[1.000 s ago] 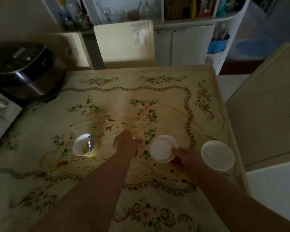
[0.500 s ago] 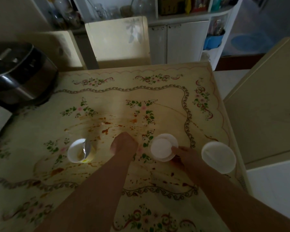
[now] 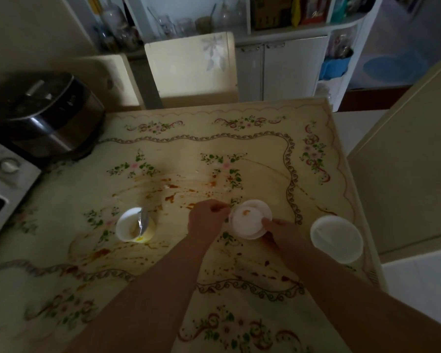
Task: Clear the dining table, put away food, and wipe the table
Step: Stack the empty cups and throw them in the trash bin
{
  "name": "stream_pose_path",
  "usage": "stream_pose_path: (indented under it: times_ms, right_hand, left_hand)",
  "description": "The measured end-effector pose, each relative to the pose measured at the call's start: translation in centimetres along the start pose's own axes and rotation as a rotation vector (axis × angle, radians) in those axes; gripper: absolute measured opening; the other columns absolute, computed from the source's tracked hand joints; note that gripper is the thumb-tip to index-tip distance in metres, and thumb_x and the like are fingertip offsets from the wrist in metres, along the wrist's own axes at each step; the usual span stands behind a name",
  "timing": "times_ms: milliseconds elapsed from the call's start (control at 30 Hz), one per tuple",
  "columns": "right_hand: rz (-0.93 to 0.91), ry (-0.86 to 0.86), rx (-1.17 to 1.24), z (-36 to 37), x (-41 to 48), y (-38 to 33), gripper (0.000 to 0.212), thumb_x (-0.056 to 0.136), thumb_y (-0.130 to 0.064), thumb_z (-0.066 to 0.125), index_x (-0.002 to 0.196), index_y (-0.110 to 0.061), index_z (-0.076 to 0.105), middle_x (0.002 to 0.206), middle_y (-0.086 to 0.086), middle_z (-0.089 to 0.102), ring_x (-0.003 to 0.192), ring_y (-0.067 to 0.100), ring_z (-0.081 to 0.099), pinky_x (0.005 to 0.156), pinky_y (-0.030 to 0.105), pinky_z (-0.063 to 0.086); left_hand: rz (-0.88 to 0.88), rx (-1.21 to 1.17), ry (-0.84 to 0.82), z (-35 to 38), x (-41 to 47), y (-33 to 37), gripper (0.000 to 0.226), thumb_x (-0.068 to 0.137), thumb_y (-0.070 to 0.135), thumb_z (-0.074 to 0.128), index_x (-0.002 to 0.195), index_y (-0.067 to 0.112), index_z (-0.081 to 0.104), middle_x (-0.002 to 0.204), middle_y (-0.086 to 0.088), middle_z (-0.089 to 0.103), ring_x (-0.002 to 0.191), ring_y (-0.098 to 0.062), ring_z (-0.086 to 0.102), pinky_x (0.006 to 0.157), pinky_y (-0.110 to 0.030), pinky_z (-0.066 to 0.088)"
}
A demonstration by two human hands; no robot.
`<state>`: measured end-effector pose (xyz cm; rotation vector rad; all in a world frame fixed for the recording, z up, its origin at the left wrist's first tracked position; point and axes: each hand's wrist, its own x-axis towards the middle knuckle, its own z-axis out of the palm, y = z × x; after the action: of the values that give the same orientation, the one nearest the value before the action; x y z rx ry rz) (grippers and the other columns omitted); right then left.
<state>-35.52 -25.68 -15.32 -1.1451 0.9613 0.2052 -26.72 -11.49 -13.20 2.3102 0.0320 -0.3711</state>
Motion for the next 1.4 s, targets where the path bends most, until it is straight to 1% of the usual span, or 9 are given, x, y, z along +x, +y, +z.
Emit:
stream_pose_path:
  times_ms: [133,267,400,800,933,1067,1133,1267,1400]
  right_hand:
    - [0.015,0.003,0.060,-0.4,0.3,0.0,0.028,0.093,-0.018,0.059,0.116,-0.003,0.060,0.093,0.005,0.065,0.091,0.022,0.061,0.086,0.036,0.052]
    - [0.008,0.011,0.075,-0.8,0.9,-0.3,0.023,0.092,-0.020,0.060,0.112,-0.008,0.059,0.095,0.003,0.065,0.092,0.020,0.061,0.088,0.035,0.052]
    - [-0.006,0.010,0.092,-1.1,1.3,-0.9,0.021,0.093,-0.020,0.060,0.111,-0.010,0.057,0.102,0.005,0.065,0.097,0.022,0.063,0.084,0.033,0.053]
    - [0.003,0.037,0.128,-1.1,1.7,-1.5,0.025,0.092,-0.019,0.060,0.115,-0.009,0.057,0.109,0.008,0.066,0.095,0.021,0.064,0.067,0.027,0.053]
    - [-0.008,0.038,0.119,-0.7,1.8,-1.8,0.016,0.092,-0.018,0.060,0.106,-0.010,0.059,0.099,0.006,0.067,0.092,0.021,0.065,0.072,0.030,0.055]
    - [-0.007,0.035,0.123,0.1,1.8,-2.1,0.006,0.093,-0.015,0.059,0.086,-0.015,0.059,0.088,0.003,0.066,0.083,0.018,0.063,0.078,0.033,0.053]
    - [0.004,0.036,0.122,0.5,1.8,-2.2,0.004,0.093,-0.015,0.060,0.093,-0.012,0.060,0.089,0.003,0.065,0.083,0.018,0.063,0.077,0.032,0.052]
    - [0.022,0.029,0.116,1.2,2.1,-2.4,0.027,0.093,-0.016,0.060,0.117,-0.005,0.059,0.093,0.004,0.064,0.088,0.020,0.062,0.080,0.033,0.054]
    - [0.016,0.030,0.098,1.9,2.3,-2.5,0.030,0.092,-0.017,0.061,0.118,-0.003,0.059,0.095,0.006,0.066,0.095,0.024,0.063,0.088,0.037,0.054]
  left_hand:
    - [-0.096,0.167,0.124,-0.6,2.1,0.3,0.014,0.087,0.028,0.064,0.096,0.023,0.074,0.092,0.003,0.072,0.078,-0.016,0.066,0.075,-0.030,0.057]
    - [-0.087,0.222,0.059,0.0,4.4,1.8,0.013,0.086,0.027,0.065,0.097,0.024,0.072,0.099,0.001,0.071,0.081,-0.019,0.067,0.074,-0.031,0.058]
    - [-0.063,0.323,0.014,1.3,6.2,3.2,0.023,0.086,0.032,0.066,0.108,0.026,0.068,0.113,0.002,0.068,0.094,-0.017,0.063,0.070,-0.024,0.044]
    - [0.056,0.641,0.021,2.5,8.2,3.0,0.014,0.091,0.030,0.060,0.100,0.028,0.070,0.102,0.001,0.068,0.092,-0.020,0.063,0.070,-0.031,0.051]
    - [0.027,0.518,0.167,1.5,8.8,2.4,0.013,0.092,0.028,0.058,0.099,0.024,0.068,0.104,-0.002,0.065,0.097,-0.022,0.059,0.071,-0.034,0.050]
    - [-0.099,0.249,0.248,-0.7,9.1,1.2,0.007,0.093,0.024,0.056,0.091,0.021,0.062,0.092,-0.002,0.065,0.080,-0.019,0.057,0.065,-0.030,0.047]
    - [-0.085,0.147,0.230,-1.2,8.9,0.9,0.005,0.092,0.026,0.059,0.088,0.023,0.061,0.090,0.000,0.065,0.078,-0.017,0.056,0.067,-0.029,0.046]
    - [0.060,-0.097,0.088,-0.7,7.5,1.3,0.006,0.085,0.025,0.070,0.081,0.024,0.066,0.081,0.005,0.067,0.081,-0.015,0.063,0.075,-0.030,0.053]
    - [0.158,-0.189,-0.264,-0.2,5.3,2.1,0.018,0.080,0.013,0.074,0.071,0.027,0.068,0.078,0.007,0.068,0.080,-0.012,0.063,0.075,-0.028,0.053]
